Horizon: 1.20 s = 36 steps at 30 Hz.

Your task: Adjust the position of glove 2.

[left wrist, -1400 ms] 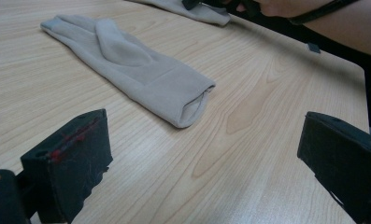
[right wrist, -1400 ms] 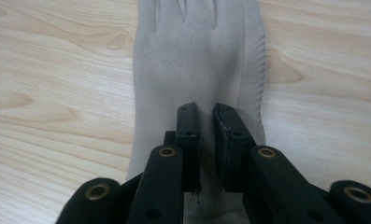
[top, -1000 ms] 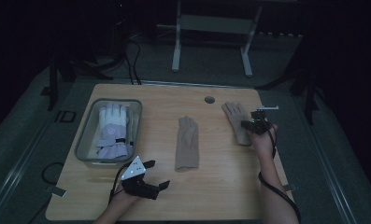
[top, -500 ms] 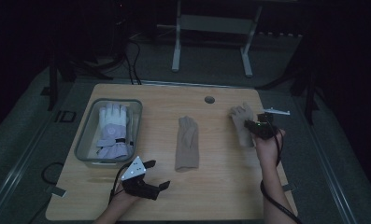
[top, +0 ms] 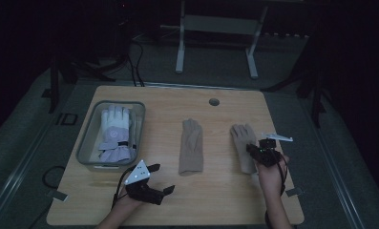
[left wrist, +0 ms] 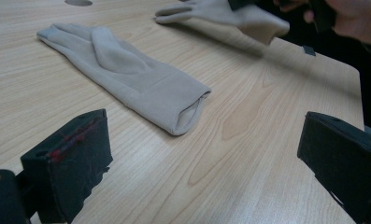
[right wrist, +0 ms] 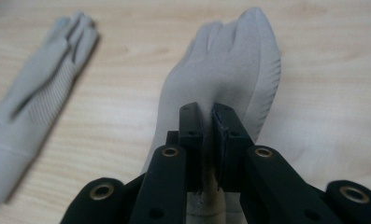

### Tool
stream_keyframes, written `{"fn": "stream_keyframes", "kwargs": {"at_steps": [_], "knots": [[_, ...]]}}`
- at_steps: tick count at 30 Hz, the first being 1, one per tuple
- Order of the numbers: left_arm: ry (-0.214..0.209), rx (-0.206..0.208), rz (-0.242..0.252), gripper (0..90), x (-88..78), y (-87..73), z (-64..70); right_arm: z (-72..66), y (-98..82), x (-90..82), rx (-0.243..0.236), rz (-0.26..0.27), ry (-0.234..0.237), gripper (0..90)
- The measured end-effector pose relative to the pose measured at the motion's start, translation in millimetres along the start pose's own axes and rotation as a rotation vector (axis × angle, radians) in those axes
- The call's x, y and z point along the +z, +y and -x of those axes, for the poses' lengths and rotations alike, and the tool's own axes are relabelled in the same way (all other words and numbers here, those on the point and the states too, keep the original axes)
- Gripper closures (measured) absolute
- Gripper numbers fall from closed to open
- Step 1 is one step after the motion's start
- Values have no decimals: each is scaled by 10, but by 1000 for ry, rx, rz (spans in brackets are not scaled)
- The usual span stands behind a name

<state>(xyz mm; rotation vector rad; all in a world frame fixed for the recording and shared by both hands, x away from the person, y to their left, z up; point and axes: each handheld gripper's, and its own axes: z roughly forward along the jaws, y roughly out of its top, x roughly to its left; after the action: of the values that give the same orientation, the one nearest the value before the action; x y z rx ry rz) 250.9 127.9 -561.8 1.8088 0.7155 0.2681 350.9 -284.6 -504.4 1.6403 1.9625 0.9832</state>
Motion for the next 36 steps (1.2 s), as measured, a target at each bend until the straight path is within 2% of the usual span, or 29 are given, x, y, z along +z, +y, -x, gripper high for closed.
{"fn": "stream_keyframes", "kwargs": {"at_steps": [4,7,11,13,17,19,22,25,27,30,31,34,36], "knots": [[3,4,0,31,8,-7,-2,-13,-156,71,3,-35,7,821],[2,6,-9,31,18,-17,-9,-4,-198,102,11,-40,5,819],[3,9,-11,31,32,-20,-5,-38,-260,224,-4,-77,-11,797],[4,11,-10,30,27,-17,-6,-76,-291,287,-19,-100,-3,774],[6,11,-9,31,13,-14,-10,-111,-301,339,-62,-99,-11,741],[5,11,-9,30,9,-13,-8,-117,-306,343,-65,-99,-8,715],[5,11,-8,31,4,-14,-13,-110,-281,309,-55,-99,26,643],[5,8,-7,31,9,-17,-17,-110,-225,265,-115,-78,44,614],[4,9,-10,31,12,-17,-16,-105,-193,272,-189,-71,40,580],[1,8,-13,30,15,-19,-15,-81,-143,305,-263,-89,47,563],[0,6,-13,31,17,-21,-17,-72,-123,310,-290,-89,63,558],[-2,2,-15,31,23,-26,-21,-45,-60,310,-354,-76,81,533],[-6,1,-17,31,27,-29,-21,-11,-27,332,-365,-75,99,521]]}}
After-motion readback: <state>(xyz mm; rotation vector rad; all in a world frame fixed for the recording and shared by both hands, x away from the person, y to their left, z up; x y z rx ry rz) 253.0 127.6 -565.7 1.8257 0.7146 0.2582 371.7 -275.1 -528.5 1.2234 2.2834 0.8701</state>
